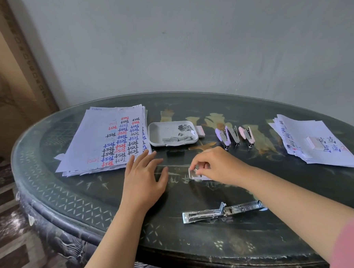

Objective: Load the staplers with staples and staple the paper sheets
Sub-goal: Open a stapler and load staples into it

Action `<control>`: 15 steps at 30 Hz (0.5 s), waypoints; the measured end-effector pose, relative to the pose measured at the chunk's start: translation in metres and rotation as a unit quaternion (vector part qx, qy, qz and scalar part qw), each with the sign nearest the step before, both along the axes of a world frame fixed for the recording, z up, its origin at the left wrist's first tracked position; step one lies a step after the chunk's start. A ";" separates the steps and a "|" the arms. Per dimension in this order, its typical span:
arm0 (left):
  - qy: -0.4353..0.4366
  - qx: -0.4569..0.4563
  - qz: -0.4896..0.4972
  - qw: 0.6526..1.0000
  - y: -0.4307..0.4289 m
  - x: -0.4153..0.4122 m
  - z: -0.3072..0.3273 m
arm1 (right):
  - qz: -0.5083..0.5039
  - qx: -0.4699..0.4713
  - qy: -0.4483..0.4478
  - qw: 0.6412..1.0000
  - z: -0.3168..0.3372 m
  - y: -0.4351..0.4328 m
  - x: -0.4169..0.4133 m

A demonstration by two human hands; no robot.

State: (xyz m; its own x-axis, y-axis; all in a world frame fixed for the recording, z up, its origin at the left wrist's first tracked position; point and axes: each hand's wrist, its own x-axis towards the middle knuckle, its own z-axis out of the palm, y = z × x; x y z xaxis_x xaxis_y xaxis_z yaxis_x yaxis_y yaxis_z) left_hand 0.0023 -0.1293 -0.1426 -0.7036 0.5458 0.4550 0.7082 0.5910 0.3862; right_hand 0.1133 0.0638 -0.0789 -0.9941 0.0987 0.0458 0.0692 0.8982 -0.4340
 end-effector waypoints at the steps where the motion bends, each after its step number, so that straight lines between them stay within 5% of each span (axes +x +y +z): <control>1: -0.001 0.000 0.000 1.000 0.000 0.000 0.000 | -0.002 0.002 0.004 1.000 -0.001 0.000 0.000; 15: -0.010 -0.005 0.000 1.000 0.000 0.000 0.000 | -0.013 -0.006 0.024 1.000 -0.005 0.000 0.001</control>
